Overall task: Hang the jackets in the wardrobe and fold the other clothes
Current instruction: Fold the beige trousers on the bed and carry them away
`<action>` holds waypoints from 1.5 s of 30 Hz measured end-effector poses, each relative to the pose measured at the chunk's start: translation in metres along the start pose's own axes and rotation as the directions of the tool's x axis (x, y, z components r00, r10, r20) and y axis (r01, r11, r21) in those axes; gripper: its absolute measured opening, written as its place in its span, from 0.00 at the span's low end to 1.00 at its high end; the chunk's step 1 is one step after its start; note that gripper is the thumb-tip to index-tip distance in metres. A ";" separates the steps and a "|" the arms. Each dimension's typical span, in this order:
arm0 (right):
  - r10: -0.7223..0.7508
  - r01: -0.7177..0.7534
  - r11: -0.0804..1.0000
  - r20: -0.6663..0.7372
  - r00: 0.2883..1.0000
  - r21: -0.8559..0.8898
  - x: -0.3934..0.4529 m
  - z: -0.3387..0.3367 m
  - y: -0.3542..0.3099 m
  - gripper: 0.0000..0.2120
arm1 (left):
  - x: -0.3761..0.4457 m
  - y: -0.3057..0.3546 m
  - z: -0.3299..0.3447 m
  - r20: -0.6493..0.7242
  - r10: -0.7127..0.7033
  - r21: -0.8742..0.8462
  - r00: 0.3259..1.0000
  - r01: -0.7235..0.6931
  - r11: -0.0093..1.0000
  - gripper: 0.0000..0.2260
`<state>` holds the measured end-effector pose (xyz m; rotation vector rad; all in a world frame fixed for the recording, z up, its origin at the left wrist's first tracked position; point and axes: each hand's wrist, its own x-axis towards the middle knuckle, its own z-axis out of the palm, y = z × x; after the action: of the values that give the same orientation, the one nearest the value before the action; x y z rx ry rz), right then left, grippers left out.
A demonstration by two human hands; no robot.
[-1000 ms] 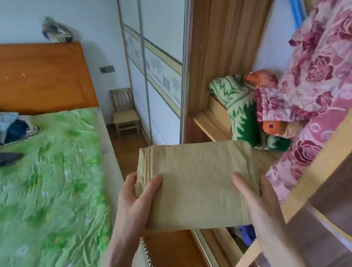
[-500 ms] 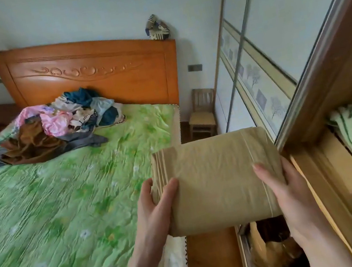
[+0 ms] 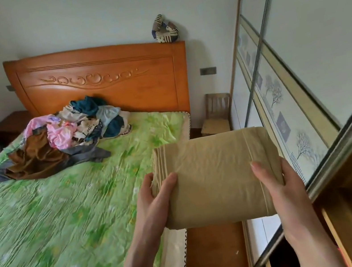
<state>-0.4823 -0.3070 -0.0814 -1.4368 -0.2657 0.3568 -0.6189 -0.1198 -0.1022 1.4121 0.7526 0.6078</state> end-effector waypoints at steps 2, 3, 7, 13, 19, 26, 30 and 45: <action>0.002 -0.003 1.000 0.003 1.000 0.004 0.026 0.002 -0.001 0.12 | 0.024 0.004 0.011 -0.005 0.022 0.013 1.000 -0.022 1.000 0.10; 0.003 -0.003 1.000 0.002 1.000 0.011 0.039 0.004 -0.001 0.11 | 0.036 0.009 0.016 -0.007 0.025 0.014 1.000 -0.025 1.000 0.10; -0.002 0.002 1.000 -0.009 1.000 0.025 0.096 0.013 0.002 0.11 | 0.096 0.013 0.030 -0.007 0.035 0.023 0.999 -0.034 0.999 0.17; -0.011 0.012 1.000 -0.038 0.999 0.025 0.201 0.037 0.000 0.11 | 0.208 0.024 0.062 0.045 0.016 0.014 0.999 -0.017 1.000 0.07; -0.019 0.020 1.000 -0.111 0.994 0.007 0.311 0.075 -0.016 0.14 | 0.328 0.053 0.089 0.097 0.010 -0.005 0.995 -0.010 1.000 0.07; -0.012 0.011 1.000 -0.234 0.972 -0.007 0.404 0.067 -0.008 0.17 | 0.428 0.052 0.142 0.227 -0.044 -0.038 0.973 0.054 0.998 0.16; -0.010 0.008 1.000 -0.231 0.973 -0.009 0.466 0.059 -0.004 0.14 | 0.480 0.054 0.180 0.269 -0.055 -0.051 0.962 0.071 0.996 0.18; -0.036 0.027 0.998 -0.178 0.983 -0.055 0.665 0.032 -0.028 0.20 | 0.646 0.085 0.284 0.339 -0.053 -0.125 0.939 0.101 0.987 0.20</action>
<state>0.1180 -0.0186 -0.0734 -1.5040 -0.1526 0.1945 0.0154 0.1999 -0.0818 1.3049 0.4804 0.3390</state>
